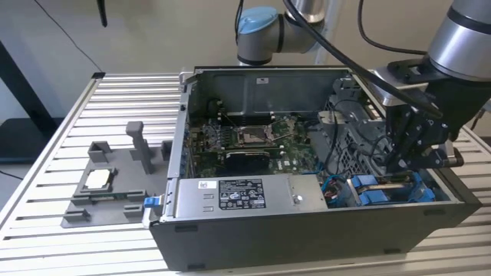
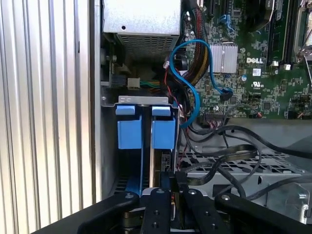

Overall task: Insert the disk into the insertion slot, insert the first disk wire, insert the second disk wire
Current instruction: 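Insert the second disk wire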

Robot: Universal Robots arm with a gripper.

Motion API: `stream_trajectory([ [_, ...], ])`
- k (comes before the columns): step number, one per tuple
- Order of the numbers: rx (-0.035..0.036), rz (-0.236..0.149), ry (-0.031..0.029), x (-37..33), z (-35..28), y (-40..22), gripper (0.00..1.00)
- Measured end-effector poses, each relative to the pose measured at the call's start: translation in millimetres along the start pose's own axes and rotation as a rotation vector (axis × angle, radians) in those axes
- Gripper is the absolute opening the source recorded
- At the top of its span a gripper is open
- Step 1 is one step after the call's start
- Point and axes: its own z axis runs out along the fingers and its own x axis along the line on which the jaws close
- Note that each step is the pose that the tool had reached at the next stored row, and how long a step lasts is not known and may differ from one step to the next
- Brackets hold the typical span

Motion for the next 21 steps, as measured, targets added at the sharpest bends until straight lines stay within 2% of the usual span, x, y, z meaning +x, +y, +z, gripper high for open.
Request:
stream_trajectory([
  [8, 0.0018, 0.000, 0.0000, 0.3, 4.8, 0.3, 0.16],
  [20, 0.0043, -0.001, -0.0001, 3.1, 8.0, -0.6, 0.16],
  [21, 0.0073, -0.002, 0.0001, 3.2, 8.3, -0.6, 0.16],
])
